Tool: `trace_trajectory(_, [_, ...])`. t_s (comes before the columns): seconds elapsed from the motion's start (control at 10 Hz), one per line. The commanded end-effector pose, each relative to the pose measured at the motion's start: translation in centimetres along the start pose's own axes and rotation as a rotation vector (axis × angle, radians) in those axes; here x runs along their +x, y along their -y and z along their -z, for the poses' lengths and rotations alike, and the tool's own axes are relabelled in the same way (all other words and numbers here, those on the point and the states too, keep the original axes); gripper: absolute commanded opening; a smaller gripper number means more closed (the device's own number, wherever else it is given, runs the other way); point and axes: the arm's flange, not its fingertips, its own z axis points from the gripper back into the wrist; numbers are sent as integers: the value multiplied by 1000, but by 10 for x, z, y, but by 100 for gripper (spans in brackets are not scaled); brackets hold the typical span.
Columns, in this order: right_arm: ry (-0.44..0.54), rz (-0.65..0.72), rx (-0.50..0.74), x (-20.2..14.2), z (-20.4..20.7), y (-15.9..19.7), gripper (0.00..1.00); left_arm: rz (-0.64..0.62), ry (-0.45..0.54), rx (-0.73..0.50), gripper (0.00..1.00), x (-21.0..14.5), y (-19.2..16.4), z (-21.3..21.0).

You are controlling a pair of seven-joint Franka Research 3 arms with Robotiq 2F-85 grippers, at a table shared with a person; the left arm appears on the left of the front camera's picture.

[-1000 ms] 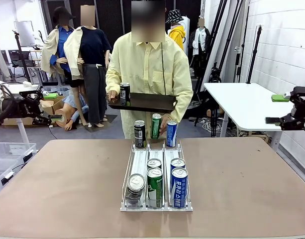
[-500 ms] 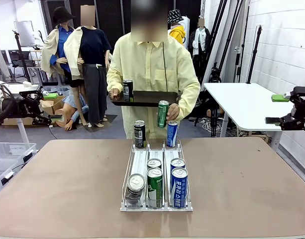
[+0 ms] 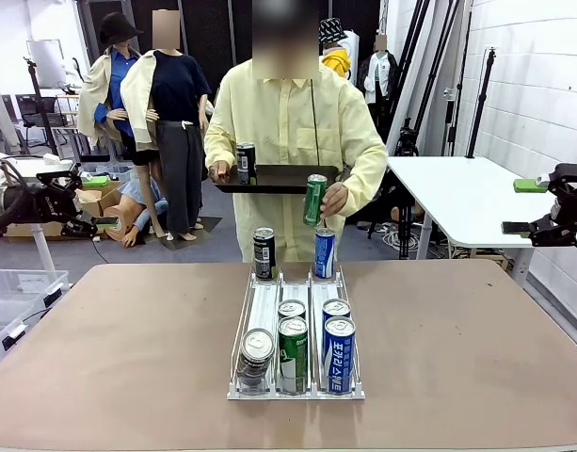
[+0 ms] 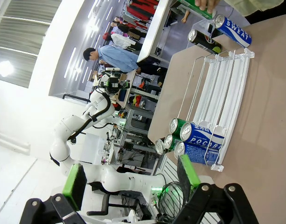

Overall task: Retrieve and hand over the desired beverage to the person.
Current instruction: Pick up another can of the same type that the person held from the Automatic Can Dispenser.

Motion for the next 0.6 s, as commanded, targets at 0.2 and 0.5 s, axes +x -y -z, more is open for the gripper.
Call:
trace_trajectory(0.2, [-1,7,11,0,0,-1,100,1,4,10,100,-1,1,0])
trace_trajectory(0.5, [-1,7,11,0,0,-1,100,1,4,10,100,-1,1,0])
